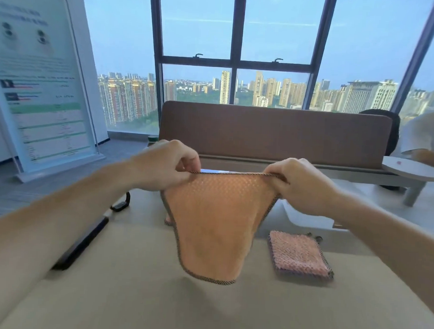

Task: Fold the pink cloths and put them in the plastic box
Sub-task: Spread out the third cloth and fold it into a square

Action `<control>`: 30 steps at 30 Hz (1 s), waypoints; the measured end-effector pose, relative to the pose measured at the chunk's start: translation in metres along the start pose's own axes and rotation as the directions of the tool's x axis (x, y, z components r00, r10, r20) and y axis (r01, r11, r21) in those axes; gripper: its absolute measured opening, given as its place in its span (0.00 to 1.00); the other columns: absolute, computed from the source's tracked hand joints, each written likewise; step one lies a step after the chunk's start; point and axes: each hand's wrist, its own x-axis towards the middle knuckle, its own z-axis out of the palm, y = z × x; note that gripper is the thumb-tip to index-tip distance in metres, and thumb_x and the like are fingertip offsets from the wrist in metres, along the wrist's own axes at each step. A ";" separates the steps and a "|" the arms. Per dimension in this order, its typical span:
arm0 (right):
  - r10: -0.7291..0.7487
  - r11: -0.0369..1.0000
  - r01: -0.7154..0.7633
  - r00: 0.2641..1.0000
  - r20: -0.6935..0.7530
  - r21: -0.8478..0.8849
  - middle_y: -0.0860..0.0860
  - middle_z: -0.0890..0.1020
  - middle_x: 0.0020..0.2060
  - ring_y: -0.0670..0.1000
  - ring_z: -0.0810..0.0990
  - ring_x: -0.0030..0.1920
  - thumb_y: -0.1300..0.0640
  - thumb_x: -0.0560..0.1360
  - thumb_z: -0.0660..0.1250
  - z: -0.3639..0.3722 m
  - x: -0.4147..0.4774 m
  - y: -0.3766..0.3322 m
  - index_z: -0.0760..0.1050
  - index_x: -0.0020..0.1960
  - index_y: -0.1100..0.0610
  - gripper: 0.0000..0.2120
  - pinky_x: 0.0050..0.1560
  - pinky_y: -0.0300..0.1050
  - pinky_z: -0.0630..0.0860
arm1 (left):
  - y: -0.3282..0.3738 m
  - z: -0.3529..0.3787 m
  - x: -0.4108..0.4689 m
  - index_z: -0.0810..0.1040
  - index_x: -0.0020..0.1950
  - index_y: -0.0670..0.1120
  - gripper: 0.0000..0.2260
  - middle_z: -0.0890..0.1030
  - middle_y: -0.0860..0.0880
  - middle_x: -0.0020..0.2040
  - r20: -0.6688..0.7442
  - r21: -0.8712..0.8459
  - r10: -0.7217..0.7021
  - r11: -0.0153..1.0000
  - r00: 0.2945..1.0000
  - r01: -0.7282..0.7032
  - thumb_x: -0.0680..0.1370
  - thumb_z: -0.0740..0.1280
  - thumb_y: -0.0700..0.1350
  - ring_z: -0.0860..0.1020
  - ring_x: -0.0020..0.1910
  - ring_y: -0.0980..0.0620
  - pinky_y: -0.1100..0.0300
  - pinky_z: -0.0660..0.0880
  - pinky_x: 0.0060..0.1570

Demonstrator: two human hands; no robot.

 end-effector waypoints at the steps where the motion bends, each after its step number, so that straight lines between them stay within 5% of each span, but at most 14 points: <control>1: -0.008 1.000 0.008 1.000 0.022 -0.021 0.48 0.84 0.35 0.47 0.82 0.37 0.59 0.82 0.64 -0.009 -0.008 -0.001 0.82 0.42 0.53 0.13 0.44 0.49 0.80 | -0.002 -0.005 -0.012 0.84 0.48 0.56 0.02 0.84 0.59 0.44 0.014 0.005 -0.025 1.000 1.000 0.025 0.78 0.72 0.51 0.80 0.45 0.61 0.55 0.79 0.49; 6: 0.008 0.990 -0.026 0.992 0.124 0.140 0.44 0.87 0.42 0.48 0.87 0.42 0.52 0.80 0.68 -0.045 -0.045 -0.010 0.86 0.47 0.48 0.08 0.46 0.43 0.85 | 0.002 -0.020 -0.064 0.83 0.48 0.53 0.02 0.86 0.56 0.45 0.062 -0.242 -0.103 0.963 0.993 0.115 0.79 0.70 0.50 0.83 0.44 0.59 0.64 0.76 0.46; 10: -0.022 0.928 -0.069 0.971 0.240 0.367 0.54 0.88 0.47 0.56 0.86 0.48 0.54 0.78 0.69 -0.069 -0.056 -0.020 0.87 0.50 0.54 0.08 0.48 0.45 0.85 | 0.007 -0.036 -0.080 0.84 0.49 0.46 0.05 0.88 0.48 0.43 0.085 -0.448 -0.151 0.877 0.985 0.174 0.77 0.71 0.47 0.85 0.41 0.53 0.65 0.81 0.44; 18: -0.006 0.734 -0.187 0.960 0.281 0.652 0.55 0.86 0.41 0.47 0.83 0.38 0.50 0.70 0.72 -0.092 -0.038 -0.008 0.84 0.42 0.54 0.08 0.36 0.34 0.81 | -0.010 -0.052 -0.075 0.85 0.42 0.44 0.09 0.84 0.47 0.38 0.080 -0.793 -0.220 0.577 0.972 0.196 0.72 0.71 0.49 0.82 0.35 0.55 0.62 0.83 0.40; 22: 0.059 0.832 -0.238 0.936 0.346 0.502 0.54 0.86 0.39 0.48 0.83 0.38 0.55 0.77 0.70 -0.040 -0.019 0.012 0.84 0.46 0.59 0.08 0.39 0.37 0.83 | -0.026 -0.008 -0.059 0.86 0.46 0.44 0.08 0.83 0.49 0.38 0.174 -0.718 -0.269 0.624 0.947 0.309 0.78 0.69 0.46 0.81 0.36 0.56 0.65 0.82 0.40; 26: 0.146 0.965 -0.205 0.939 0.313 0.164 0.49 0.85 0.35 0.50 0.84 0.34 0.55 0.78 0.72 0.059 -0.011 0.046 0.83 0.43 0.56 0.07 0.38 0.39 0.80 | -0.052 0.077 -0.049 0.87 0.44 0.51 0.06 0.85 0.51 0.39 0.252 -0.527 -0.378 0.718 0.891 0.454 0.79 0.71 0.46 0.82 0.38 0.52 0.65 0.81 0.38; 28: 0.168 0.985 -0.175 0.948 0.269 0.001 0.48 0.85 0.43 0.50 0.83 0.41 0.53 0.78 0.71 0.099 -0.012 0.056 0.82 0.46 0.52 0.04 0.41 0.34 0.75 | -0.058 0.113 -0.049 0.85 0.48 0.49 0.04 0.85 0.50 0.45 0.250 -0.408 -0.452 0.753 0.856 0.517 0.79 0.71 0.47 0.82 0.45 0.49 0.72 0.75 0.39; 30: 0.182 0.976 -0.150 0.962 0.206 -0.159 0.48 0.81 0.57 0.52 0.79 0.57 0.50 0.80 0.68 0.126 -0.015 0.055 0.78 0.60 0.51 0.11 0.55 0.40 0.75 | -0.051 0.141 -0.055 0.81 0.55 0.52 0.05 0.83 0.51 0.53 0.090 -0.188 -0.533 0.820 0.841 0.540 0.80 0.69 0.49 0.80 0.51 0.50 0.73 0.72 0.42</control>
